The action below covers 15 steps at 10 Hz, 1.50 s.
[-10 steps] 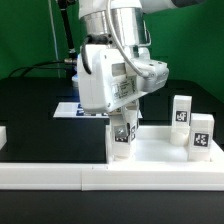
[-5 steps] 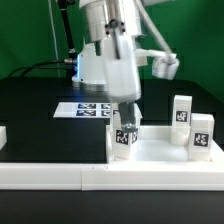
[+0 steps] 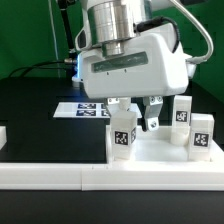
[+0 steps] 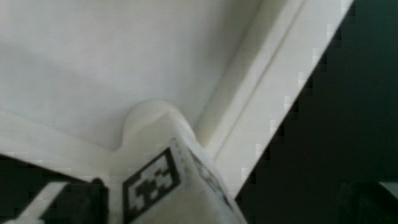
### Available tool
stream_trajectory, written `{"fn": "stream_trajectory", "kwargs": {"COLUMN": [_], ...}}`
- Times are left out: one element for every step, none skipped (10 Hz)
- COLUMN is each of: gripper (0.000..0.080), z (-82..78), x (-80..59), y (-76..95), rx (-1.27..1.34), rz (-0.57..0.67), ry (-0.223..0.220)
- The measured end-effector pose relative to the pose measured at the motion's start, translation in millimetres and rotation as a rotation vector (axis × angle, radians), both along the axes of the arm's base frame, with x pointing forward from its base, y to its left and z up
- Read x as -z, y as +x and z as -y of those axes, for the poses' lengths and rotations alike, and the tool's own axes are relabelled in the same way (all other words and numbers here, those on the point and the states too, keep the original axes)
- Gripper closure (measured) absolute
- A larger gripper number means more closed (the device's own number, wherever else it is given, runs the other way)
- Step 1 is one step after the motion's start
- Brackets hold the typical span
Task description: Assemble square table
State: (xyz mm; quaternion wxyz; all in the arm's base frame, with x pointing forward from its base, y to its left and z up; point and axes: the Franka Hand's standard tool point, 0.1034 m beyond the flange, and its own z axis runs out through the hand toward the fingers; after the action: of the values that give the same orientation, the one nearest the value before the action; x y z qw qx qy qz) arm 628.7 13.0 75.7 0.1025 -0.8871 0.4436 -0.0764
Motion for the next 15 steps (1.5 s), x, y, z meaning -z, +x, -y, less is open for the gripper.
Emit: {"fn": "stream_trajectory", "kwargs": {"gripper": [0.0151, 0.0151, 0.0151, 0.0180, 0.0180, 0.0363, 0.0489, 0.0489, 0.0494, 0.0495, 0.0495, 0.0501, 0.0501, 0.0505, 0.0506], "z": [2.6, 7.4, 7.1, 6.7, 7.9, 8.0, 14.4, 17.2, 18.1, 19.8, 20.0, 21.0, 20.1, 20.3, 22.8], "x": [2.2, 5.9, 5.3, 5.9, 6.3, 6.4, 8.7, 9.6, 9.9, 10.1, 11.1, 12.2, 12.1, 11.3, 10.6], "y": [0.2, 5.6, 4.9, 4.5, 4.3, 4.3, 0.9, -0.5, -0.9, -1.4, -3.8, -5.9, -6.5, -7.7, -8.8], "rx": [-0.179, -0.360, -0.345, -0.316, -0.314, -0.299, -0.206, -0.124, -0.074, 0.028, 0.160, 0.361, 0.523, 0.671, 0.730], "rz": [0.015, 0.017, 0.019, 0.014, 0.013, 0.011, -0.007, -0.020, -0.026, -0.038, -0.078, -0.160, -0.221, -0.266, -0.293], "ry": [-0.046, -0.068, -0.069, -0.063, -0.063, -0.059, -0.047, -0.031, -0.021, 0.000, 0.040, 0.102, 0.163, 0.241, 0.272]}}
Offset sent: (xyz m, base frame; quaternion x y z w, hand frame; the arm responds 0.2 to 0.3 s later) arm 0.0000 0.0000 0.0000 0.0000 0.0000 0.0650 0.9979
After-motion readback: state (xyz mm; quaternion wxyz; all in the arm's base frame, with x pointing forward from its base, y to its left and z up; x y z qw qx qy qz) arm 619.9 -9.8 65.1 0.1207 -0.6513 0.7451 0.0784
